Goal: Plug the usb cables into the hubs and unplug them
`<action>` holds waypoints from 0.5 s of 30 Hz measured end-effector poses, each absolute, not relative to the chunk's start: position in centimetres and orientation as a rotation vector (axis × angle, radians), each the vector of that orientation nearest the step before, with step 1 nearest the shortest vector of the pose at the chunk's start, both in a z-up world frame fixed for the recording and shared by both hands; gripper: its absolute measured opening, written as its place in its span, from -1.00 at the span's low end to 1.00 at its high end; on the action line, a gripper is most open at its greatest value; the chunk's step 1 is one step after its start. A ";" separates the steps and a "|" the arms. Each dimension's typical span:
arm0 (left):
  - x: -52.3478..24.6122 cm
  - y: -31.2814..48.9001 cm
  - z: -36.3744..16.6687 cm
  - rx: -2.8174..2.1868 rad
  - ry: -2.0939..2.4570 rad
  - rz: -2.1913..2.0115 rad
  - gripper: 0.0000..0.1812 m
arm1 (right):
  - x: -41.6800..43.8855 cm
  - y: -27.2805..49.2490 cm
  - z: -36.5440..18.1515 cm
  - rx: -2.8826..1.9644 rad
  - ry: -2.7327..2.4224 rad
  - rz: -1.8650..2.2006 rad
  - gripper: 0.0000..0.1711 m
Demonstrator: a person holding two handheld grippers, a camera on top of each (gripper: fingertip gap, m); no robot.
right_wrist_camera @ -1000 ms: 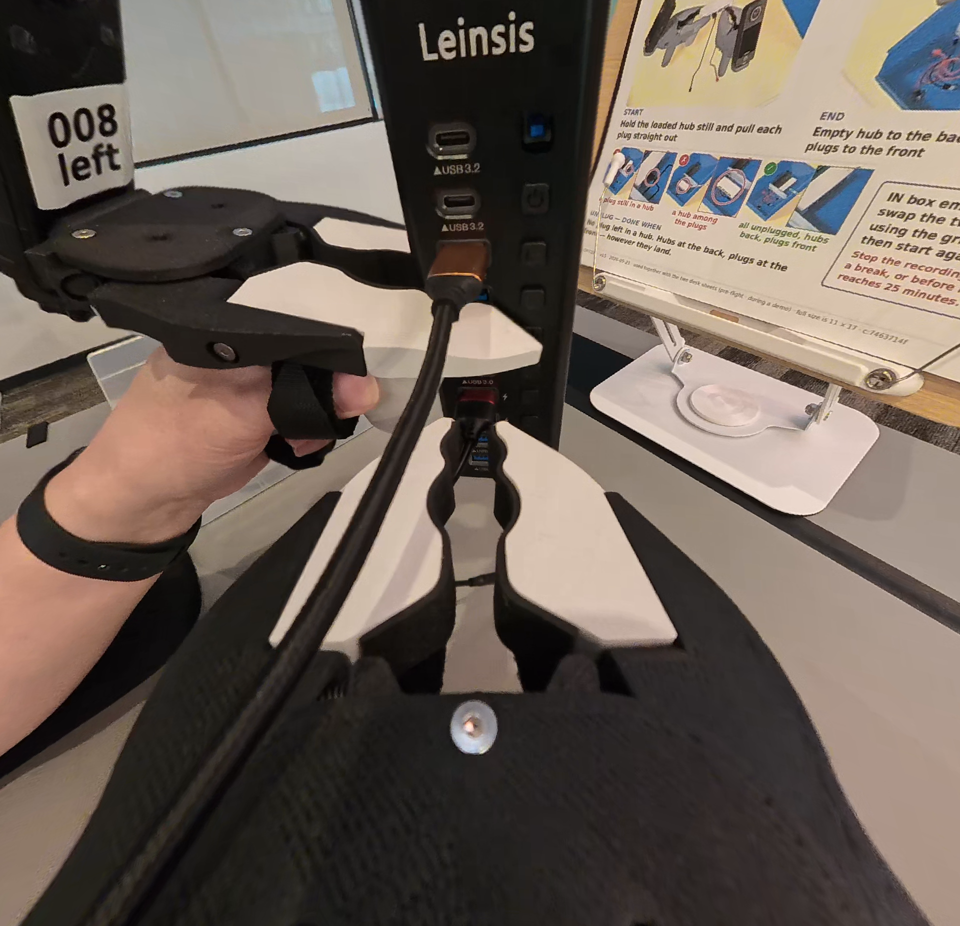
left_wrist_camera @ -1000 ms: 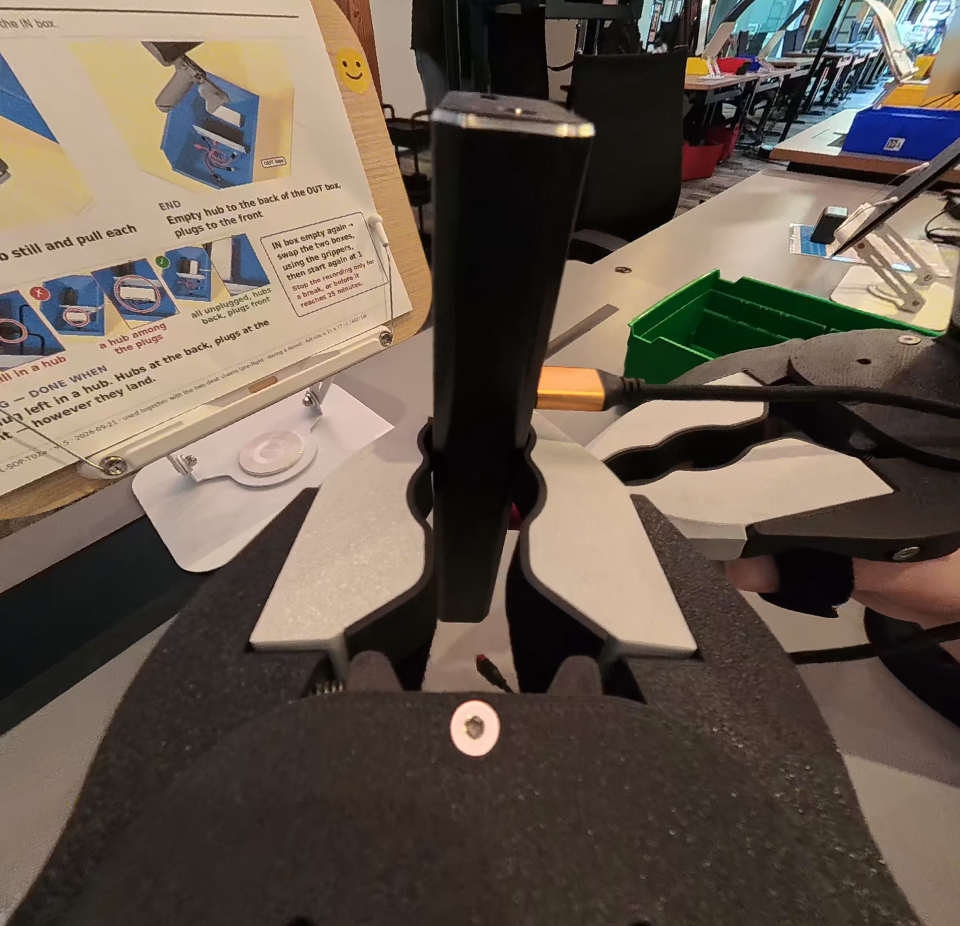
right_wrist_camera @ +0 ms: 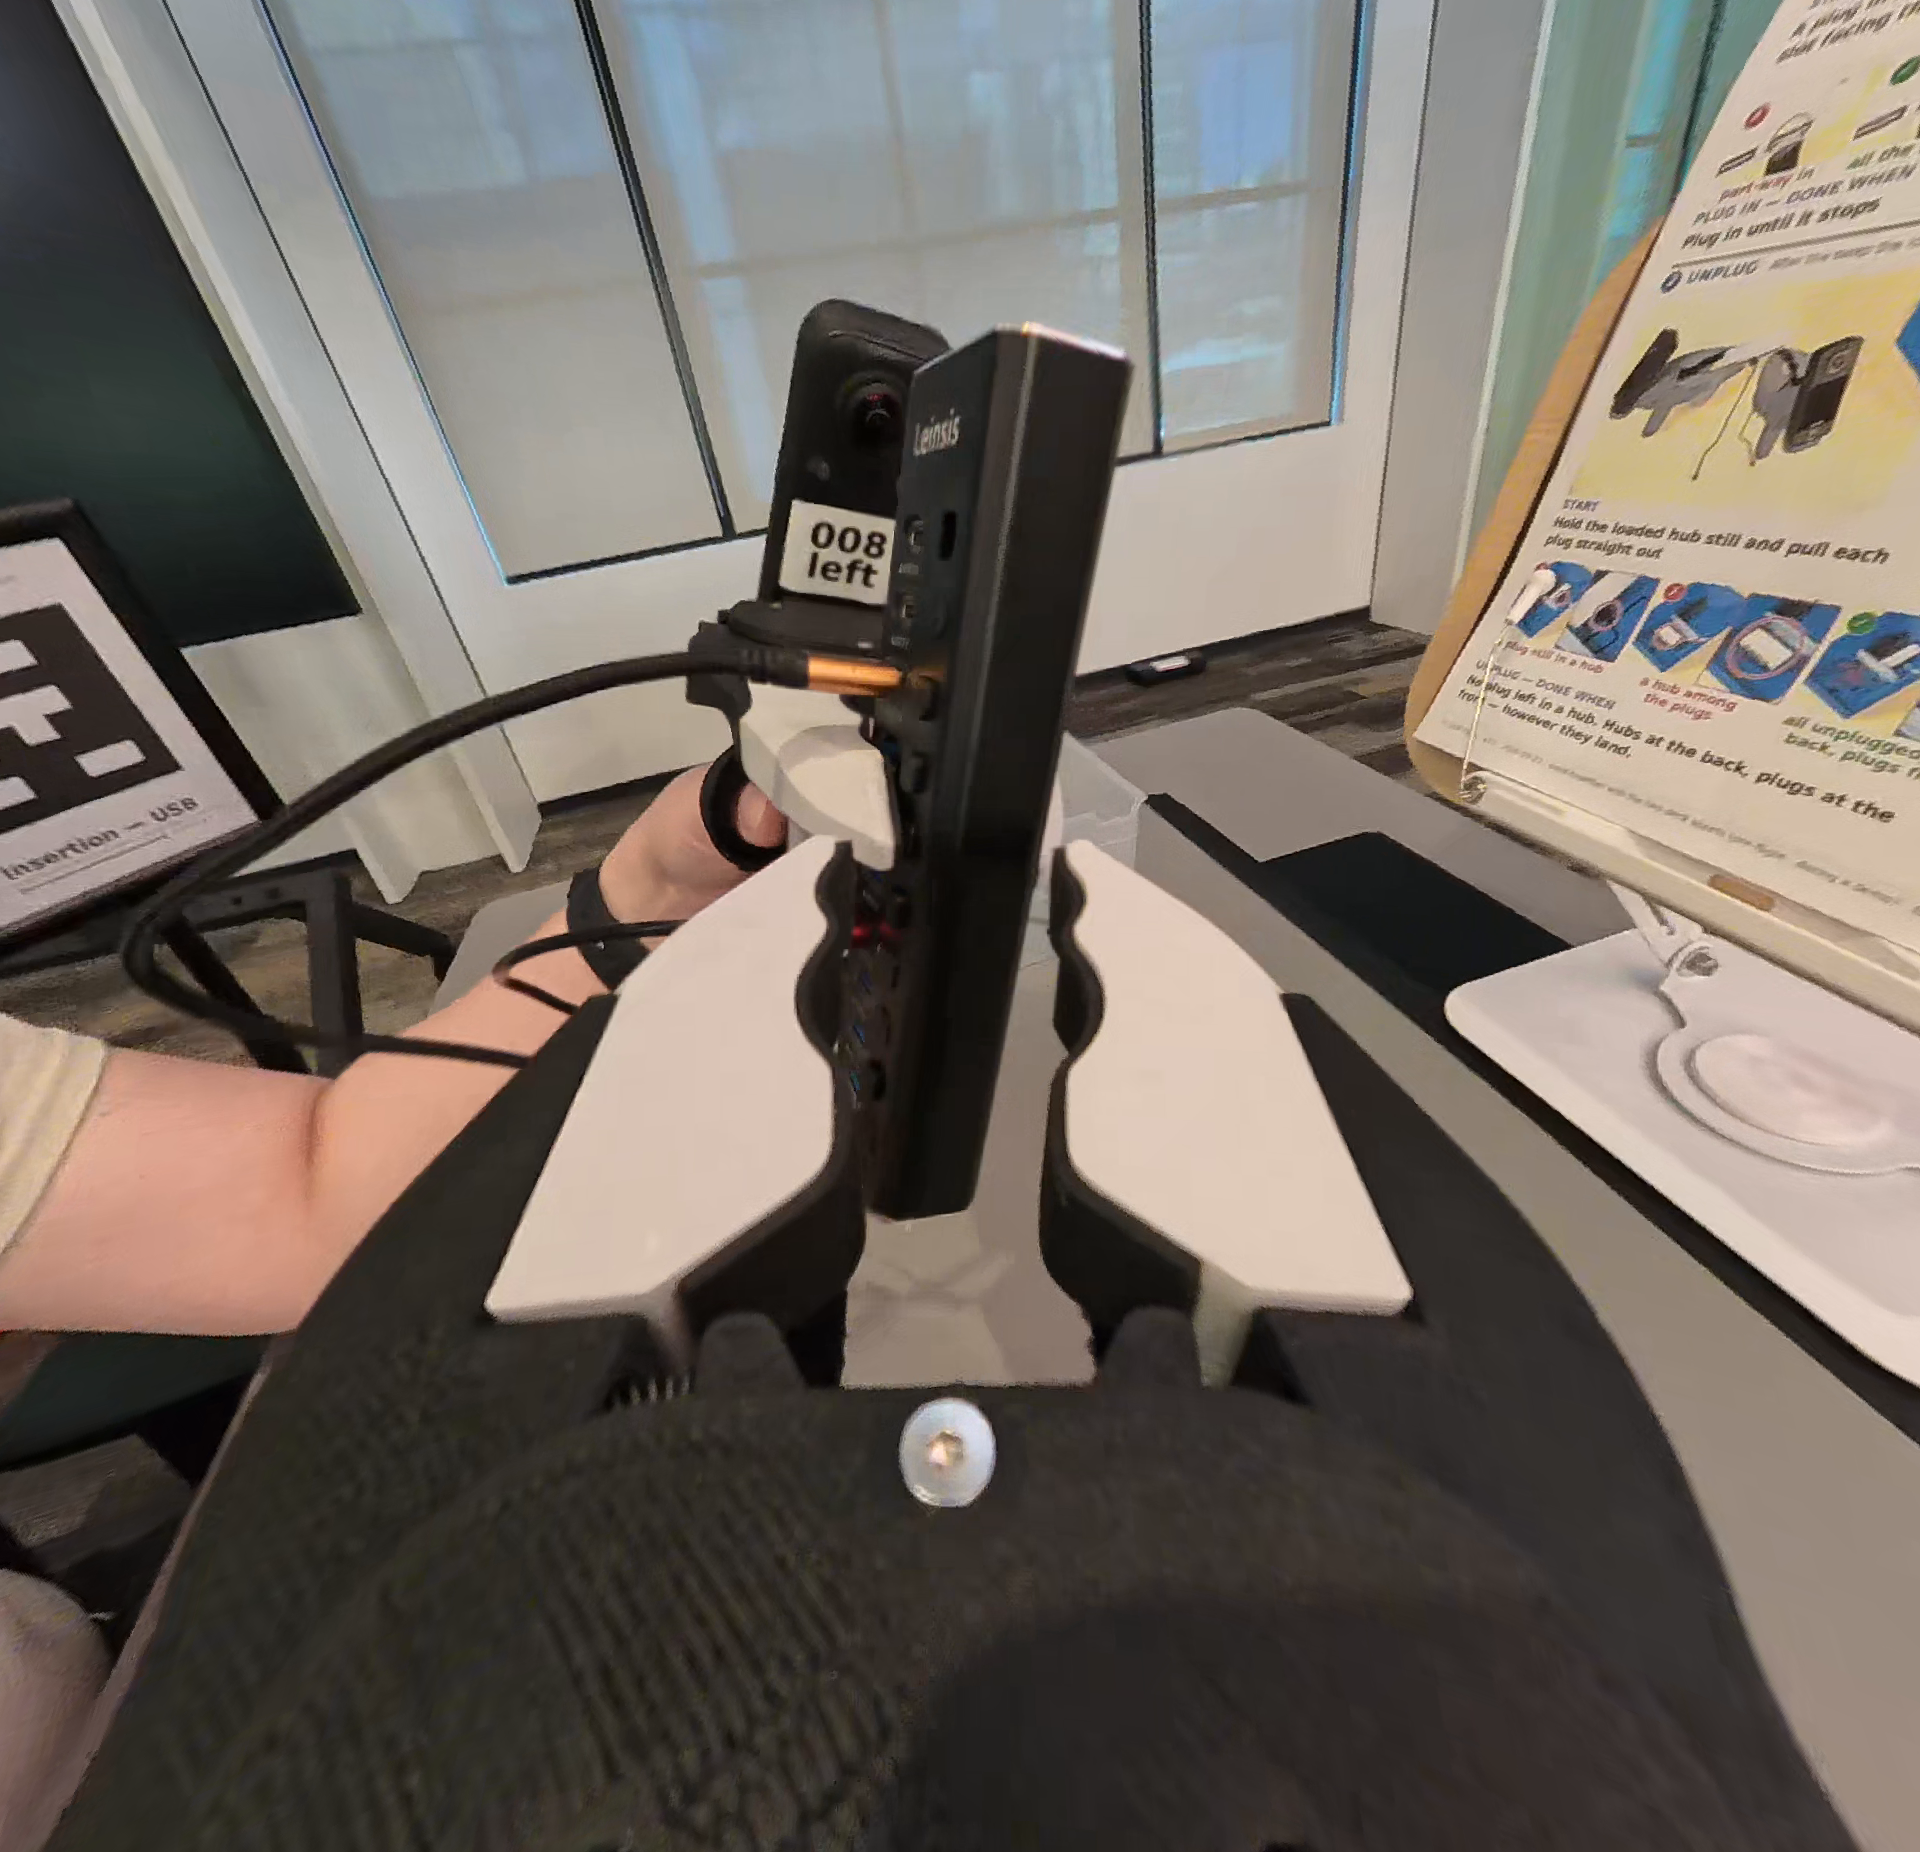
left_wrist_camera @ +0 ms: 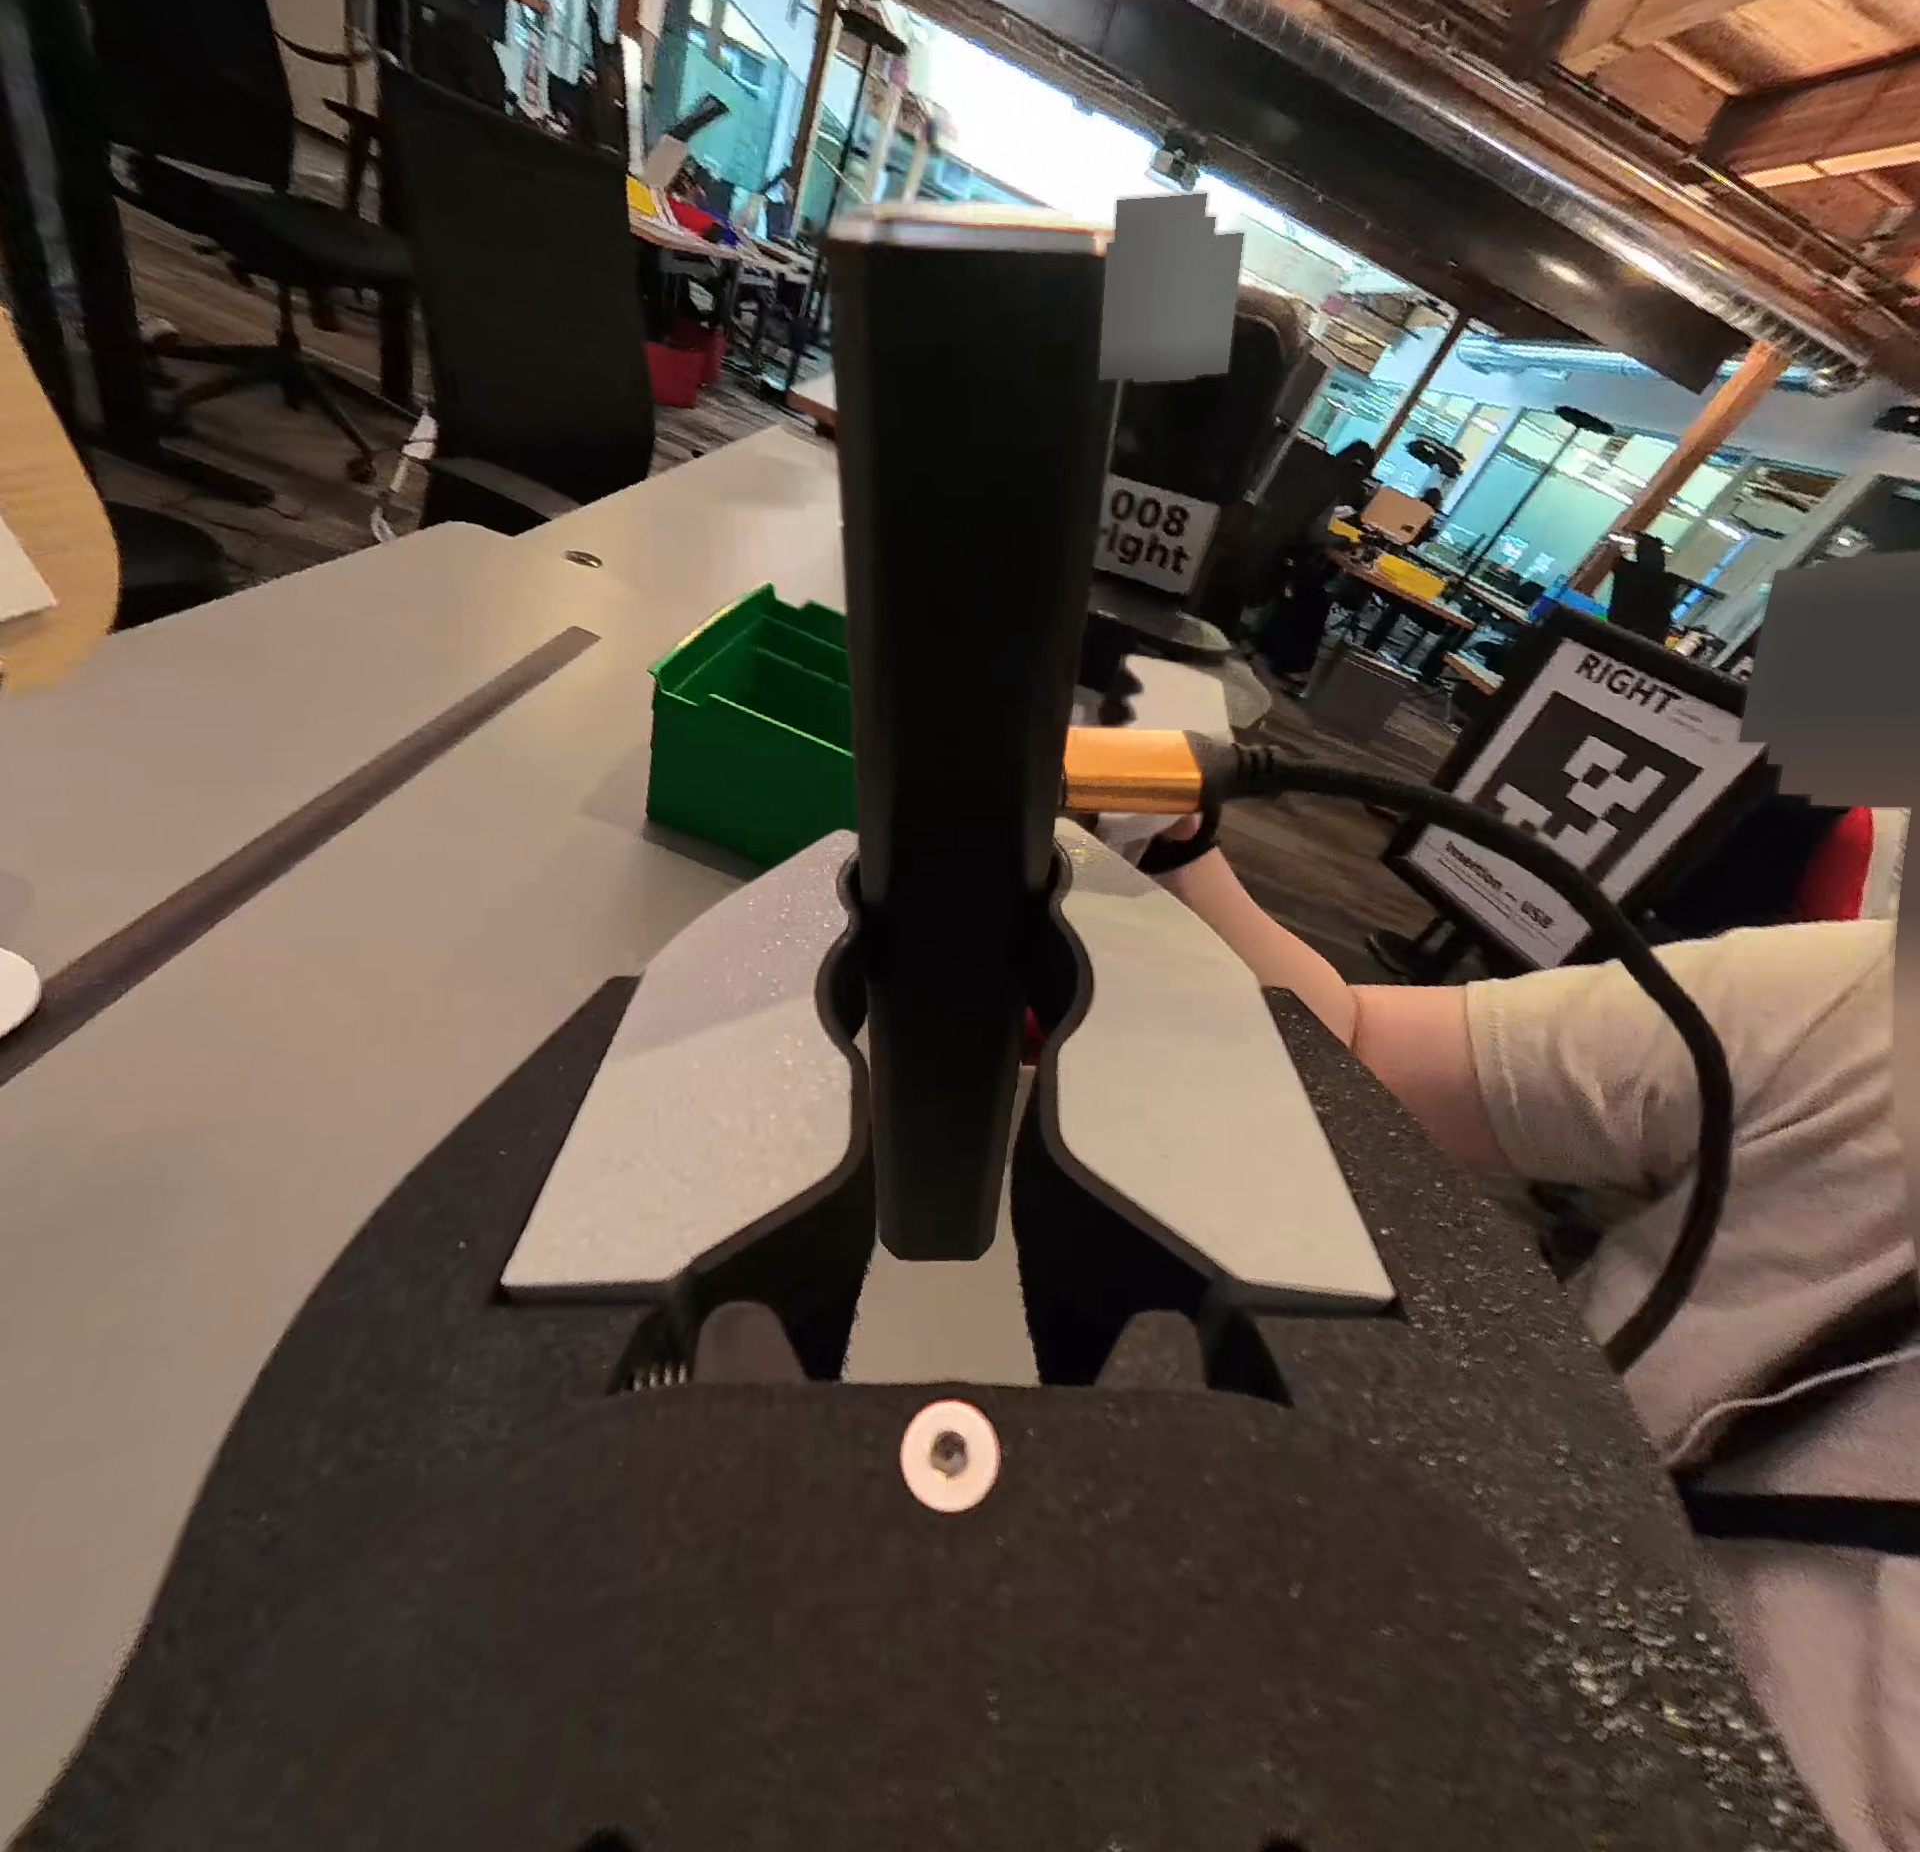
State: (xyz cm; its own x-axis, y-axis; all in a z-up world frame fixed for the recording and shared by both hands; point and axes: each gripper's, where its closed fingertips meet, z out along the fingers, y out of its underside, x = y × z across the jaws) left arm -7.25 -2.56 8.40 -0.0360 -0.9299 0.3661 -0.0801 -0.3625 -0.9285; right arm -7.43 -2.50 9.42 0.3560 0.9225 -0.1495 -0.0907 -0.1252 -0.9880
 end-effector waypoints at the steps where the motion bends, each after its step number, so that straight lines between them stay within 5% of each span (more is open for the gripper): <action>1: -7.1 -2.7 8.3 -1.515 1.112 -1.481 -0.70 | -7.4 -2.4 9.1 -1.430 -0.821 1.052 -0.53; 9: -6.3 -3.1 8.3 -1.501 1.110 -1.550 -0.70 | -8.4 -2.9 7.0 -1.535 -0.912 1.122 -0.41; 15: -6.0 -3.1 8.1 -1.508 1.099 -1.585 -0.70 | -8.2 -2.7 6.7 -1.573 -0.889 1.203 -0.65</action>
State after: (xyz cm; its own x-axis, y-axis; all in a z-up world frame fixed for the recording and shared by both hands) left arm -5.97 -3.06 8.10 -0.0978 -0.9031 0.4182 -0.0749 -0.4124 -0.9079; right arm -8.21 -2.73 6.73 0.2572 0.9217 -0.2905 0.0072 -0.3024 -0.9532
